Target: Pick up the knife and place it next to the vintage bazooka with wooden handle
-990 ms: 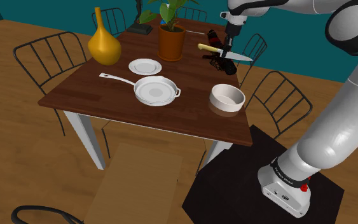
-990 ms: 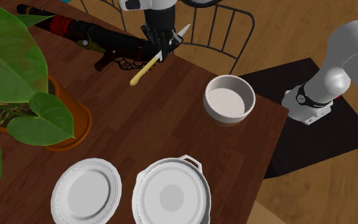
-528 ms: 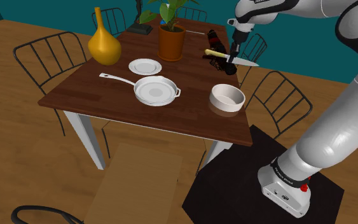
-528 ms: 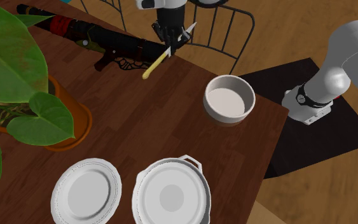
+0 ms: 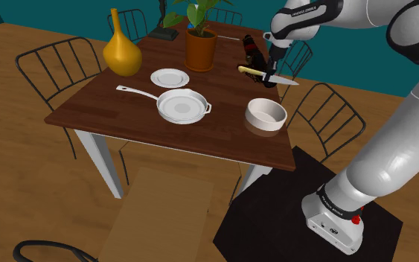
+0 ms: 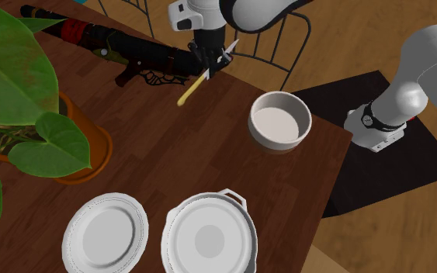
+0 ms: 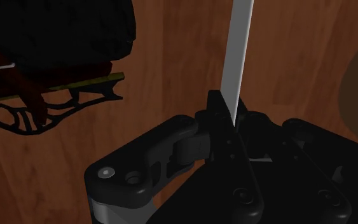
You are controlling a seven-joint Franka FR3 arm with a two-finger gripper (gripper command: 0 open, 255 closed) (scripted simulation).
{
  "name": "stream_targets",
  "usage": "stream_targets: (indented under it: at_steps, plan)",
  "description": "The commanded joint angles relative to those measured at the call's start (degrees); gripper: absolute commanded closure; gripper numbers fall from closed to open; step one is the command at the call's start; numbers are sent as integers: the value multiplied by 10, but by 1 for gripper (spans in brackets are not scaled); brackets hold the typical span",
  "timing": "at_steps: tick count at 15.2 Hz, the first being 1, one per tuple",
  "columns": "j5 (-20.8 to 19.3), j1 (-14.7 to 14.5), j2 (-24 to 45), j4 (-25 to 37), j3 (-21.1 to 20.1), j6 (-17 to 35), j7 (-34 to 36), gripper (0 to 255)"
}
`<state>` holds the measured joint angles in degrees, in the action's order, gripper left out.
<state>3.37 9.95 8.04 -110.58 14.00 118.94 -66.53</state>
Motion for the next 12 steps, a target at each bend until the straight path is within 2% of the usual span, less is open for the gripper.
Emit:
stream_targets:
  at_steps: [1,12]
  plan:
    - [2,1,6,-8,0,14,-3,255]
    - [16,3,45,-47,-3,91,-13,255]
